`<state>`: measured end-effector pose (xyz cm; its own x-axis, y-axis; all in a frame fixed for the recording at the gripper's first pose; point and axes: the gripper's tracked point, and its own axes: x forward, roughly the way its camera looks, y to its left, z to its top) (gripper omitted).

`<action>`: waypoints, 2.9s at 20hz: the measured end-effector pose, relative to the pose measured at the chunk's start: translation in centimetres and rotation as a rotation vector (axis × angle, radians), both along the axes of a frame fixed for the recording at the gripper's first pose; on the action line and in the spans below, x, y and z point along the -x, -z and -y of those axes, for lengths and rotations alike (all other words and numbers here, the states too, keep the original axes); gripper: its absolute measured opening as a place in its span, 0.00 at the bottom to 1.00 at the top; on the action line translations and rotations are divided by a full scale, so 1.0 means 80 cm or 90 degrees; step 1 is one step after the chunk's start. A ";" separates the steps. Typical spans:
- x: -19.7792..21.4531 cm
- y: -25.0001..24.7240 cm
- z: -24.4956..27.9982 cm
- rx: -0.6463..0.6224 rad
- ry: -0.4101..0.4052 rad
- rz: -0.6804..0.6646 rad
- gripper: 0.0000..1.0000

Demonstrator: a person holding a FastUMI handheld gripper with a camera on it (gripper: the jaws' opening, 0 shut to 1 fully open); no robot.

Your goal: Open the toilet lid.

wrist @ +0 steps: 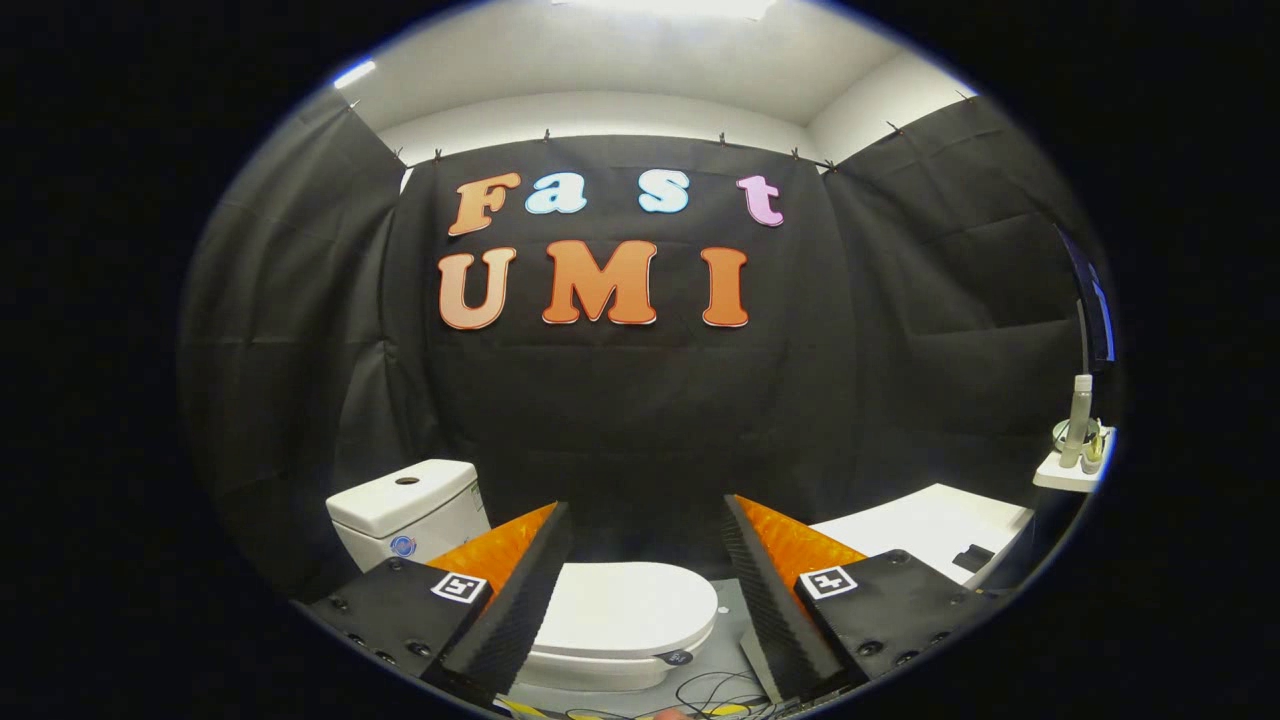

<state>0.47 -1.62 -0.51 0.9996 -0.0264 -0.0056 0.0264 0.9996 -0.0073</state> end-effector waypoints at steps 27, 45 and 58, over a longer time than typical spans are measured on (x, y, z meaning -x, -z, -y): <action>-0.152 0.526 0.097 -0.612 0.132 -0.155 0.96; -0.182 0.610 0.106 -0.842 0.065 -0.098 0.77; -0.203 0.616 0.110 -0.969 0.022 -0.033 0.32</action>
